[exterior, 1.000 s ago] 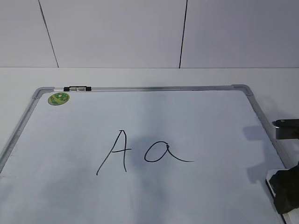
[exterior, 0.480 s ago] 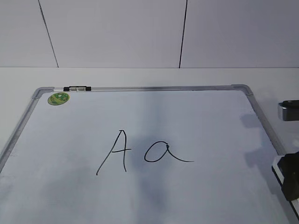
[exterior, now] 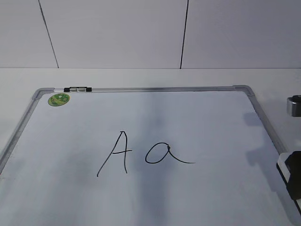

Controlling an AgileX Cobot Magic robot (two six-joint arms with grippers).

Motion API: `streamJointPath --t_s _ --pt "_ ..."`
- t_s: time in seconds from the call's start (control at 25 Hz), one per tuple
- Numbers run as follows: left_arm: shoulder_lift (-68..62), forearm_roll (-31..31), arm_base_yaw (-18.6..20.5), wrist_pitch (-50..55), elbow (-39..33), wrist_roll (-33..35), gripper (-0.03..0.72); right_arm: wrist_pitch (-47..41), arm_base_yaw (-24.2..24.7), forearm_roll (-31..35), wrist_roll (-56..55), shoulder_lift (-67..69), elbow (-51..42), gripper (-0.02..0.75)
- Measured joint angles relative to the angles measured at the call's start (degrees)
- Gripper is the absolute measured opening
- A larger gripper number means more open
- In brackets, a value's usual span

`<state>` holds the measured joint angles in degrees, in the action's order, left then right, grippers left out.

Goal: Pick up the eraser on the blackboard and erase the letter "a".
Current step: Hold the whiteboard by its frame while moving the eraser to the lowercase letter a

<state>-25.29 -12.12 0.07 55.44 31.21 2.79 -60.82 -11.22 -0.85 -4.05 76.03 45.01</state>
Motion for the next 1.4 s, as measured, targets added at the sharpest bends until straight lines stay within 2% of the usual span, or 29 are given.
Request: streamJointPath --t_s 0.28,0.68,0.96,1.4 --pt "-22.5 0.1 -0.7 -2.5 6.3 0.7 0.323 -0.1 0.0 0.1 0.0 -0.2 0.0 0.549" --pt "-56.3 0.4 -0.7 -2.7 20.9 5.5 0.323 -0.2 0.0 0.2 0.0 -0.2 0.0 0.549" --pt "-66.0 2.6 -0.7 -4.9 27.1 7.4 0.323 -0.1 0.0 0.2 0.0 -0.2 0.0 0.549" --pt "-73.2 2.8 -0.7 -10.2 27.6 9.3 0.321 0.6 0.0 0.2 0.0 -0.2 0.0 0.548"
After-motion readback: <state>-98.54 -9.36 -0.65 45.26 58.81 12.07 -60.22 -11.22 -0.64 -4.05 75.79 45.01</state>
